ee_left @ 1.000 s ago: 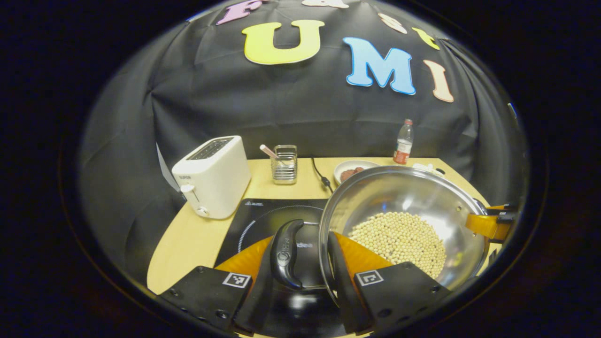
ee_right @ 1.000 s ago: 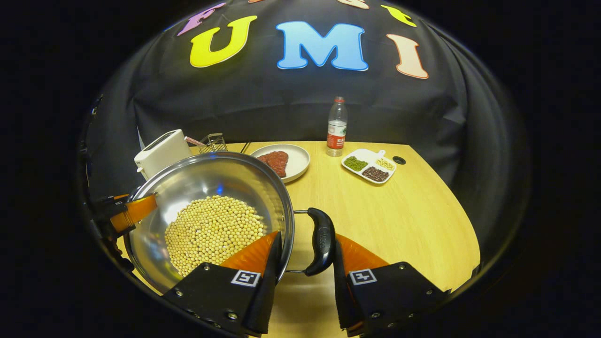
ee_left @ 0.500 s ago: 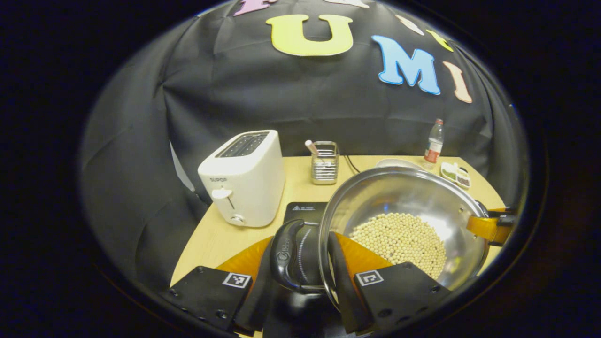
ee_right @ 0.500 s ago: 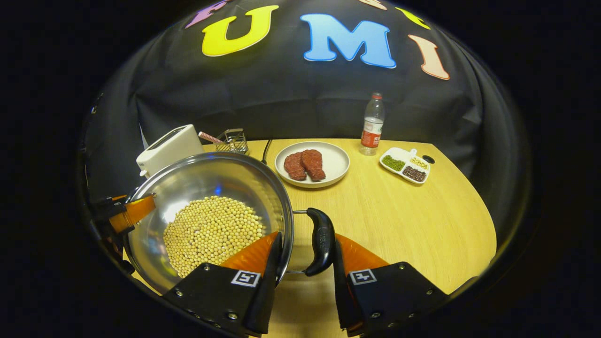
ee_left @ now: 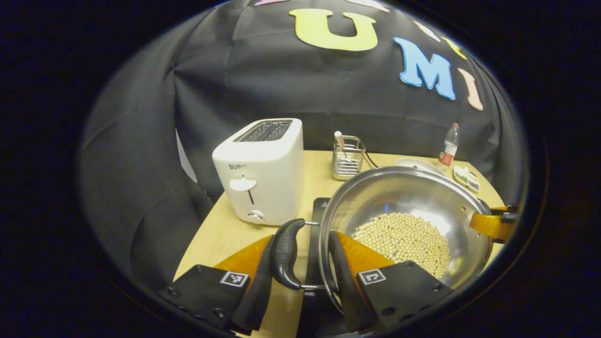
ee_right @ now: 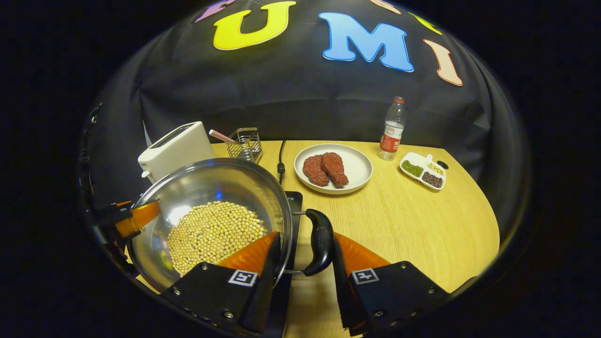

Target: First push the handle of the pot to place it horizontally, then grasp the pot with both hands and set it on the induction cooktop.

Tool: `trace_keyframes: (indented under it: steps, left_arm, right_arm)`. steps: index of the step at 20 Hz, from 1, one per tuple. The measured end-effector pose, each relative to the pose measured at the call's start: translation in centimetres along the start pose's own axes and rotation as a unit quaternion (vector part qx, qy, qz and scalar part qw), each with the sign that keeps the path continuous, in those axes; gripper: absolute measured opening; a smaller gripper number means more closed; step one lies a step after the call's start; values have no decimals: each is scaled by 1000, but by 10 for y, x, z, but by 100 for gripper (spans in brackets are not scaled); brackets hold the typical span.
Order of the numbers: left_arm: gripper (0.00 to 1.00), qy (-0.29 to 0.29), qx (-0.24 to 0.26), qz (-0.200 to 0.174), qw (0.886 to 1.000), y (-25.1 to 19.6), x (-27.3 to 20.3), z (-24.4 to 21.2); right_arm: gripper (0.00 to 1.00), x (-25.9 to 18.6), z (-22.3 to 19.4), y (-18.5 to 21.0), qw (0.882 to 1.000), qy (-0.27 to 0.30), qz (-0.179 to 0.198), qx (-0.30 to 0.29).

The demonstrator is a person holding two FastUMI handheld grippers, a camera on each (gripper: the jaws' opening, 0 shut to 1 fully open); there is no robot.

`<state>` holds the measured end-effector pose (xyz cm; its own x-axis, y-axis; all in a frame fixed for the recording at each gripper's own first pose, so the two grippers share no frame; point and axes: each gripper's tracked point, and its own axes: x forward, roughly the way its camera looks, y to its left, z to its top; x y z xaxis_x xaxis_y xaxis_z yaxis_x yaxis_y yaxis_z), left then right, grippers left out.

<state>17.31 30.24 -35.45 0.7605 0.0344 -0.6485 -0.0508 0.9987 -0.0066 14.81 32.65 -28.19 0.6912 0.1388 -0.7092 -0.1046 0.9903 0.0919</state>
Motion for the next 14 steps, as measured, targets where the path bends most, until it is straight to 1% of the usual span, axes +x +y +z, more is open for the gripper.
trace_keyframes:
  steps: [2, 3, 4, 5, 7, 8, 9, 11, 14]
  left_arm:
    - [89, -46, 7, 39, 998, 17, -9, 21]
    - [98, -66, 2, 53, 996, 21, -14, 32]
    - [100, -85, -4, 69, 994, 22, -30, 43]
    - [100, -105, -7, 81, 991, 23, -43, 55]
    - [100, -144, -1, 84, 986, 10, -73, 81]
    - [97, -159, 4, 81, 984, -1, -89, 92]
    - [100, -173, 6, 76, 982, -13, -107, 104]
    - [99, -201, 5, 67, 977, -43, -140, 125]
    - [100, -228, -18, 45, 973, -99, -183, 148]
  right_arm:
    - [73, -11, 20, -8, 998, -47, -8, -28]
    - [86, -21, 27, -12, 997, -69, -12, -36]
    - [98, -30, 34, -16, 995, -88, -10, -39]
    - [98, -40, 43, -22, 994, -106, -9, -38]
    - [98, -67, 62, -43, 989, -146, -14, -32]
    - [98, -80, 70, -57, 986, -163, -19, -30]
    - [98, -92, 78, -71, 984, -177, -23, -27]
    - [98, -119, 91, -104, 978, -203, -35, -27]
    - [97, -160, 101, -153, 969, -240, -47, -27]
